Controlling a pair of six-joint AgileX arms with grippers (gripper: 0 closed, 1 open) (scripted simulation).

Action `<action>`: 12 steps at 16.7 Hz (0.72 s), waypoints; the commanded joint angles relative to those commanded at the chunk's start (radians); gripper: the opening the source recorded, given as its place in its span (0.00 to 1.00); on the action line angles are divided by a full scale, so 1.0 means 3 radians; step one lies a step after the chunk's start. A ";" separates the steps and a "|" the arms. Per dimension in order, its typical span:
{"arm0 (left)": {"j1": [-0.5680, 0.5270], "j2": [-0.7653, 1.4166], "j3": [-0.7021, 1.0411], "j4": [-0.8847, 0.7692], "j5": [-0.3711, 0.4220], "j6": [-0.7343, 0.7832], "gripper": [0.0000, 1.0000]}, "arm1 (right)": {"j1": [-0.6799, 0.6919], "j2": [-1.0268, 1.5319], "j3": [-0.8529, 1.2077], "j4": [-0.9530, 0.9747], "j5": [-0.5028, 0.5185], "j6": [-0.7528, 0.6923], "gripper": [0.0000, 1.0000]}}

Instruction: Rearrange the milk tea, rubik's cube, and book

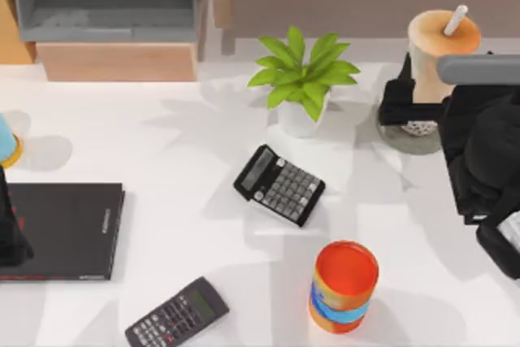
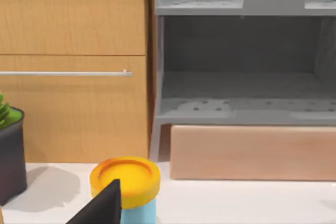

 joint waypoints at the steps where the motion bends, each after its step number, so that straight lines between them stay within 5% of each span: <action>1: 0.0000 0.0000 0.0000 0.0000 0.0000 0.0000 1.00 | 0.0009 -0.0085 -0.0015 -0.0065 0.0007 0.0000 1.00; 12: 0.0000 0.0000 0.0000 0.0000 0.0000 0.0000 1.00 | 0.0050 -0.0600 -0.0079 -0.0458 0.0062 0.0000 1.00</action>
